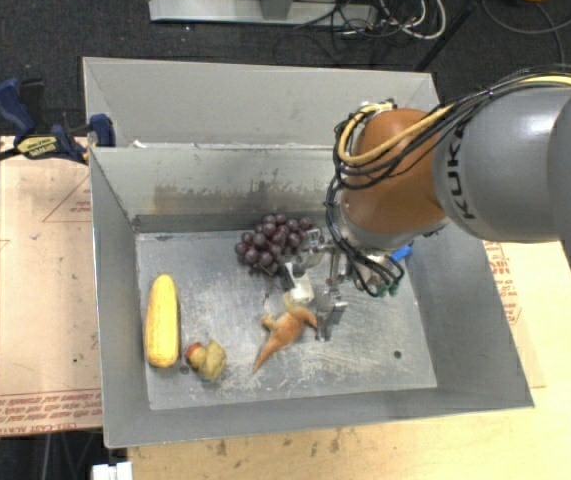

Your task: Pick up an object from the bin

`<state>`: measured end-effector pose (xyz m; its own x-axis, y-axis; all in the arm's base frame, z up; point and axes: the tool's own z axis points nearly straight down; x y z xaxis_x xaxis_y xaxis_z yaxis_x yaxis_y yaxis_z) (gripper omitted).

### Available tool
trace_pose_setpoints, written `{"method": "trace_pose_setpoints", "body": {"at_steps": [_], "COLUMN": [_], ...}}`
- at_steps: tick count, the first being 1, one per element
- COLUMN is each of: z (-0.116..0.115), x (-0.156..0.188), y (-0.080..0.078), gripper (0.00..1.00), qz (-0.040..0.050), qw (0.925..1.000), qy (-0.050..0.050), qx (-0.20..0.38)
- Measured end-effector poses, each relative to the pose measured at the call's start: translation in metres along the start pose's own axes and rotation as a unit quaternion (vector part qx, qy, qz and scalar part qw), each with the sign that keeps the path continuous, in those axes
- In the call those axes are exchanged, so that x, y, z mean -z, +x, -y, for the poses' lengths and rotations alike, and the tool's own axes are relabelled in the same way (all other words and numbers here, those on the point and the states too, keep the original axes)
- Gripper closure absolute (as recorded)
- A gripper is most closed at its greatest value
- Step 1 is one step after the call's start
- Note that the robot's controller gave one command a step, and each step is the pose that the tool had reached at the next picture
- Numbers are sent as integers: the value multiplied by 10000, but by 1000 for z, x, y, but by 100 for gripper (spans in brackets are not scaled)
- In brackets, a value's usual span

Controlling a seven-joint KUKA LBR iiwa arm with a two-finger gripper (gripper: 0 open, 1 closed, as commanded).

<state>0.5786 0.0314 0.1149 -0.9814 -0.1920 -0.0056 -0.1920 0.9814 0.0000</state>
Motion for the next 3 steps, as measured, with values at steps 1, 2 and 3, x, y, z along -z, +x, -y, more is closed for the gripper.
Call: {"method": "trace_pose_setpoints", "body": {"at_steps": [1, 2, 3], "z": [11, -98, -98], "x": [-28, -40, -40], "y": [-37, -24, -24], "gripper": [0, 100, 100], "qz": [34, 28, 28], "qw": [9996, 9989, 9989], "qy": [-20, -11, -11], "qx": [270, 459, 458]}}
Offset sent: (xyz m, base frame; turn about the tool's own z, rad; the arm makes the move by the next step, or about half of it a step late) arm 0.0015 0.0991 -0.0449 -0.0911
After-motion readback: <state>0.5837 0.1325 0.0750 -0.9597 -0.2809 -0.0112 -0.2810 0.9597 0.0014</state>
